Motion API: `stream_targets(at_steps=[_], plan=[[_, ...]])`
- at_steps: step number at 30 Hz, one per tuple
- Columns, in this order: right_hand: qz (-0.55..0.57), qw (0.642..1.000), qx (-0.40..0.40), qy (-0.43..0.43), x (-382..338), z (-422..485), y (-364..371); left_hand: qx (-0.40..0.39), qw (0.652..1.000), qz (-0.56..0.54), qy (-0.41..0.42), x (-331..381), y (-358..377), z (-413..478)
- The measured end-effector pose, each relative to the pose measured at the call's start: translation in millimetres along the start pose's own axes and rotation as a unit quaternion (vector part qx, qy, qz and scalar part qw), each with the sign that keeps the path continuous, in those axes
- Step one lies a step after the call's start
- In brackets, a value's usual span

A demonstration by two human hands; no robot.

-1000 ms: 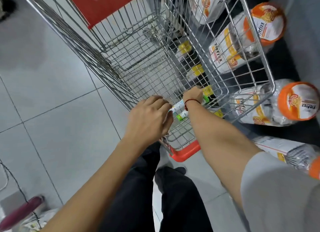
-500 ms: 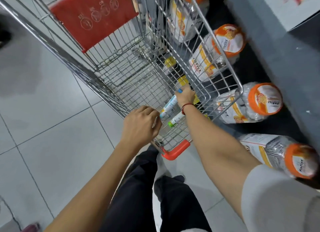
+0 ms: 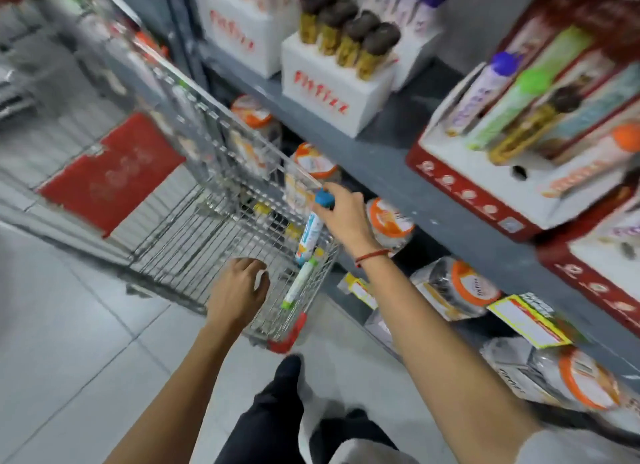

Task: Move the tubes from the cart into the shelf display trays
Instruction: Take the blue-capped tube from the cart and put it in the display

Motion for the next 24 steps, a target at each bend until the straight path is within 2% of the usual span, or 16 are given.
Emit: stream_targets(at_steps=[5,10,13,18,24], plan=[[-0.020,0.995,0.085,-0.045,1,-36,-84,0.026,0.993,0.000,0.112,59,-10,65],[-0.035,0.985,0.169,-0.030,14,-66,-156,0.051,0.973,-0.020,0.225,131,-8,113],[-0.039,0.978,0.205,-0.023,24,-87,-197,0.035,0.956,-0.032,0.290,170,1,128],[-0.055,0.974,0.219,0.002,40,-109,-249,-0.032,0.925,-0.012,0.377,215,25,141],[-0.027,0.985,0.167,0.035,53,-118,-286,-0.061,0.913,0.028,0.402,223,44,140]])
Point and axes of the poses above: each hand's wrist, its own z-axis towards the middle knuckle, its own y-axis out of the palm, x = y × z, the point moved 3 cm from there along z, towards the middle knuckle, and after that the axes turned 10 degrees about y, right-handed, at the moved point
